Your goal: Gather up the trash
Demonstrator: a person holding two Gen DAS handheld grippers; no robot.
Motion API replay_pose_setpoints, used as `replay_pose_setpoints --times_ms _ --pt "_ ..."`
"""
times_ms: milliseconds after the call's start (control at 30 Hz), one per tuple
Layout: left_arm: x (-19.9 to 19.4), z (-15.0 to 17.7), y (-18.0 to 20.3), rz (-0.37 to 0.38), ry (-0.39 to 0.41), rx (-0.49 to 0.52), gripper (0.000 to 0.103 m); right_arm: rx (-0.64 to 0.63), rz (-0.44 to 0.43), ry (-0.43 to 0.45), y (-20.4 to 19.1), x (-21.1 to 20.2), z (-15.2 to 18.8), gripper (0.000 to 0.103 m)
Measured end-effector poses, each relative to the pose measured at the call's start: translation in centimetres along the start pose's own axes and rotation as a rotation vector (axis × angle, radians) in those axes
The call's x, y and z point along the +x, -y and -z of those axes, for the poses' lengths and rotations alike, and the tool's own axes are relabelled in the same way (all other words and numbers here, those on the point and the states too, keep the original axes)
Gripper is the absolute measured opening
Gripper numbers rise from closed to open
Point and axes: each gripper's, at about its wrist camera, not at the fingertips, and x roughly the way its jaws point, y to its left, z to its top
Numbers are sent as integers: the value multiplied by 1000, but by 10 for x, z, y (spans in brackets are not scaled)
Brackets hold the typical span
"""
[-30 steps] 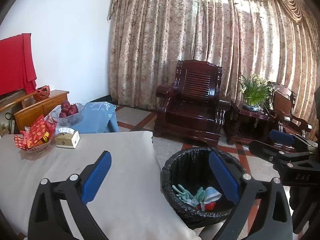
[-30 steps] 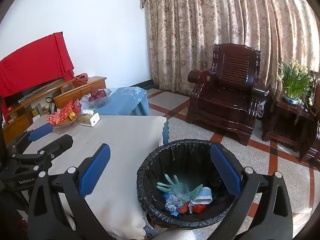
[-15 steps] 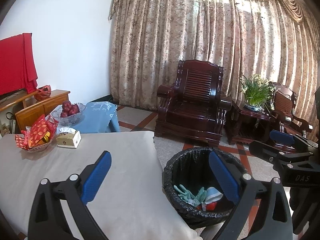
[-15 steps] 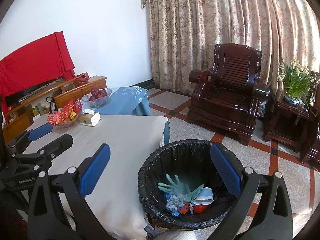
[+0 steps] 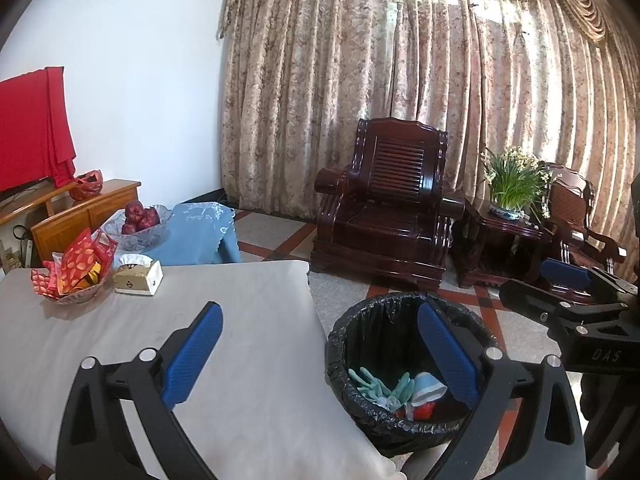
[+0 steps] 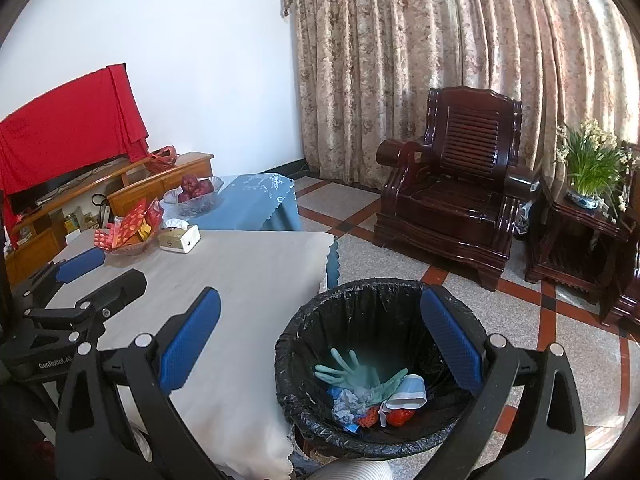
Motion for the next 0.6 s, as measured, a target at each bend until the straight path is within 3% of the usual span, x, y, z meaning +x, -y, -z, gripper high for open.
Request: replay_pose_setpoints --times_ms 600 --pt "2 2 -2 0 -6 3 96 0 -1 0 1 0 0 97"
